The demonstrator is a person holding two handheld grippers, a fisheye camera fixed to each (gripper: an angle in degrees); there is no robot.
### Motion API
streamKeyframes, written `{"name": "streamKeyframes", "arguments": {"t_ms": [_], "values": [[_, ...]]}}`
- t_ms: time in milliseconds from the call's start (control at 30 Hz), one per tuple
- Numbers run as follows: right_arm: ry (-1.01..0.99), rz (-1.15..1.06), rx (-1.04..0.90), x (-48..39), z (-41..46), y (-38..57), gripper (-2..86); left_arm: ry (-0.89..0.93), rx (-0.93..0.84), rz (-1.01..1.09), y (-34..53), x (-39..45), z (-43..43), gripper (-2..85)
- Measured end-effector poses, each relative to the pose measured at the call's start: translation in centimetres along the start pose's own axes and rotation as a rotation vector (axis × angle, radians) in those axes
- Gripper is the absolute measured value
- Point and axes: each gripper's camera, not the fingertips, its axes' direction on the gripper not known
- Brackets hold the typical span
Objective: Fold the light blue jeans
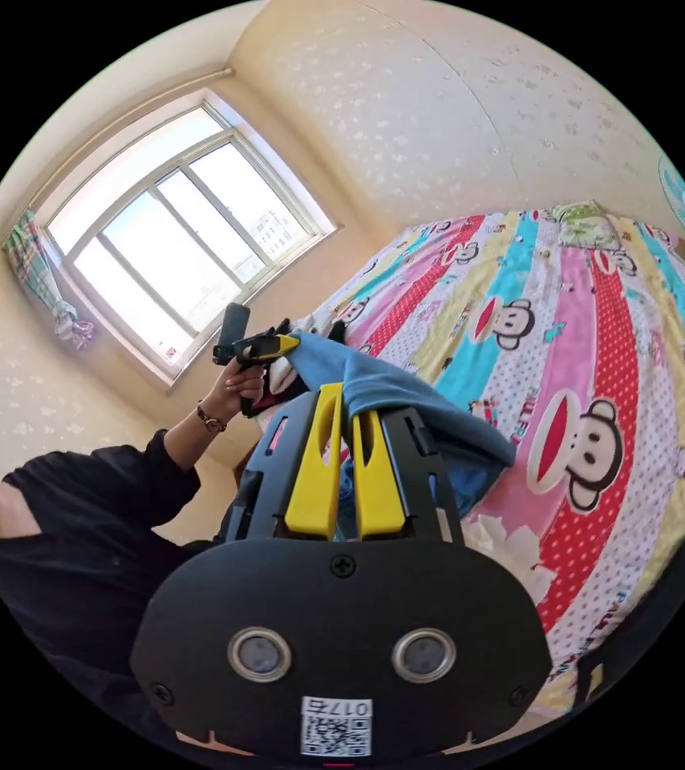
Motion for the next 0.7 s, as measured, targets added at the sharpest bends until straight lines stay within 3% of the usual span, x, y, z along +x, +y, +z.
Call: {"name": "streamKeyframes", "arguments": {"t_ms": [100,200,300,400,467,567,633,700], "values": [[-0.028,0.111,-0.101,2.5,3.1,9.2,3.9,0.051,-0.048,-0.117,9.5,-2.7,3.3,2.7],[0.025,0.325,-0.188,6.3,3.5,15.6,8.9,0.027,-0.149,-0.302,17.5,-5.2,6.1,13.2],[-0.006,0.500,-0.024,10.0,0.7,17.8,13.3,-0.010,-0.072,-0.459,21.0,-7.5,5.1,18.0],[-0.095,0.550,0.115,13.0,0.4,16.3,16.4,-0.015,0.060,-0.457,19.1,-8.5,3.9,18.4],[-0.075,0.562,0.100,14.5,2.4,14.6,17.4,-0.072,0.096,-0.420,16.7,-8.7,4.5,19.0],[0.027,0.654,0.005,16.3,7.3,13.3,17.7,-0.114,0.021,-0.381,13.3,-9.7,8.8,20.2],[0.097,0.724,0.065,15.3,7.5,13.4,16.6,-0.088,-0.071,-0.475,13.2,-10.7,13.3,18.2],[-0.119,0.744,-0.088,14.7,10.4,13.7,13.8,-0.105,-0.049,-0.512,14.0,-9.6,13.9,16.6]]}}
